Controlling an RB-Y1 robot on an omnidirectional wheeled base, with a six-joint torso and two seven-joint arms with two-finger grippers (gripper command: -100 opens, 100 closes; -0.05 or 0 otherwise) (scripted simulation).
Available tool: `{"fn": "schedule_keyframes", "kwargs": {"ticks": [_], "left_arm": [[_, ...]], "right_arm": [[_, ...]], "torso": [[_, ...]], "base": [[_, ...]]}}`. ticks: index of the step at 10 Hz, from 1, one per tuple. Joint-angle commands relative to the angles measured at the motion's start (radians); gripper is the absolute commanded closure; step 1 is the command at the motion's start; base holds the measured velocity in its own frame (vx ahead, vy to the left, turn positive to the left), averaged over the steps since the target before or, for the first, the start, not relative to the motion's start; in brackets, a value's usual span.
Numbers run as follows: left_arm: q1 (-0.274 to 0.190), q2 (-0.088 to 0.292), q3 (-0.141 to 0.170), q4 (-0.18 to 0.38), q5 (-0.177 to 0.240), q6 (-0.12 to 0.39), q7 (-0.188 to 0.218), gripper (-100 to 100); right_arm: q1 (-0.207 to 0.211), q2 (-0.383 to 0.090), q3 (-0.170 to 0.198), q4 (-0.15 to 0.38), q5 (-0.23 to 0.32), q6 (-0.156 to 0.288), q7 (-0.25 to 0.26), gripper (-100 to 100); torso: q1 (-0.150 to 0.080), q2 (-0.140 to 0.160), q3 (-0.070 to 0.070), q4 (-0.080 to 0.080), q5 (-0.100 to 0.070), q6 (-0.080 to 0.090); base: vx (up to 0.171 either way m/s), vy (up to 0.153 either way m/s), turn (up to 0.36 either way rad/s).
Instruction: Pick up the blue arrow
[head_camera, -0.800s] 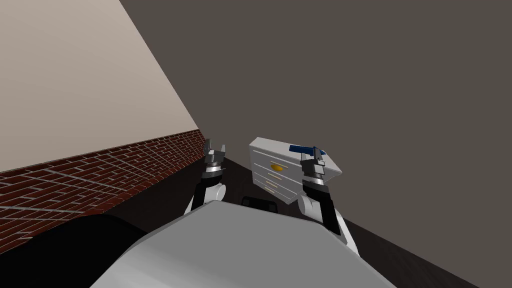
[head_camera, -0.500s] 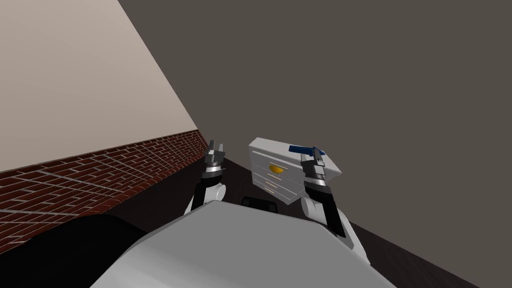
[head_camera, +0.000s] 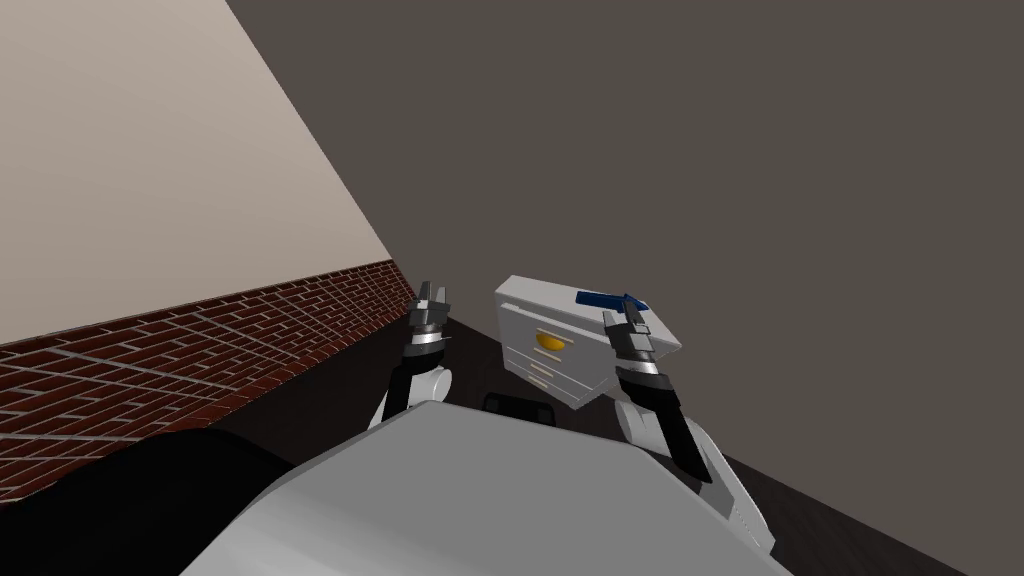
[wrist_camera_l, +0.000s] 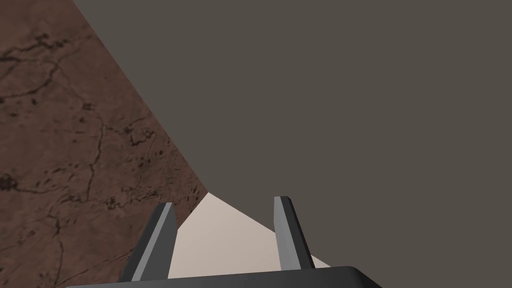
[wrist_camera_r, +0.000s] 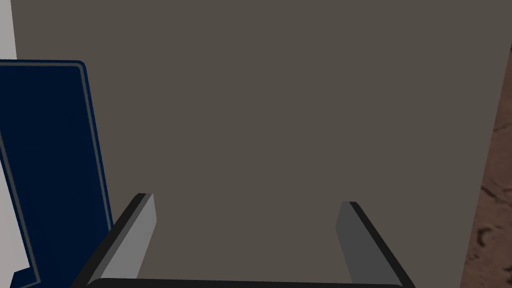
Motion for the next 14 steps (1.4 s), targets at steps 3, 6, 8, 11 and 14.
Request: {"fn": "schedule_keyframes", "kwargs": {"ticks": [3,6,8,11,14], "left_arm": [[0.0,0.0,0.0,0.0,0.0,0.0,0.0,0],[0.0,0.0,0.0,0.0,0.0,0.0,0.0,0],[0.0,0.0,0.0,0.0,0.0,0.0,0.0,0],[0.0,0.0,0.0,0.0,0.0,0.0,0.0,0],[0.0,0.0,0.0,0.0,0.0,0.0,0.0,0]], "right_arm": [[0.007,-0.106,-0.028,0.036,0.006,-0.019,-0.027,-100],[0.011,-0.195,-0.043,0.055,0.009,-0.03,-0.042,-100],[0.016,-0.257,-0.059,0.077,0.011,-0.041,-0.059,-100],[0.02,-0.34,-0.077,0.1,0.014,-0.054,-0.076,-100],[0.025,-0.422,-0.094,0.125,0.017,-0.068,-0.094,-100]], "torso": [[0.0,0.0,0.0,0.0,0.0,0.0],[0.0,0.0,0.0,0.0,0.0,0.0],[0.0,0.001,0.0,0.0,0.0,0.0],[0.0,0.001,0.0,0.0,0.0,0.0],[0.0,0.001,0.0,0.0,0.0,0.0]], "base": [[0.01,-0.004,-0.039],[0.006,-0.002,-0.043],[0.004,-0.001,-0.053],[0.002,-0.001,-0.04],[0.003,-0.001,-0.045]]}}
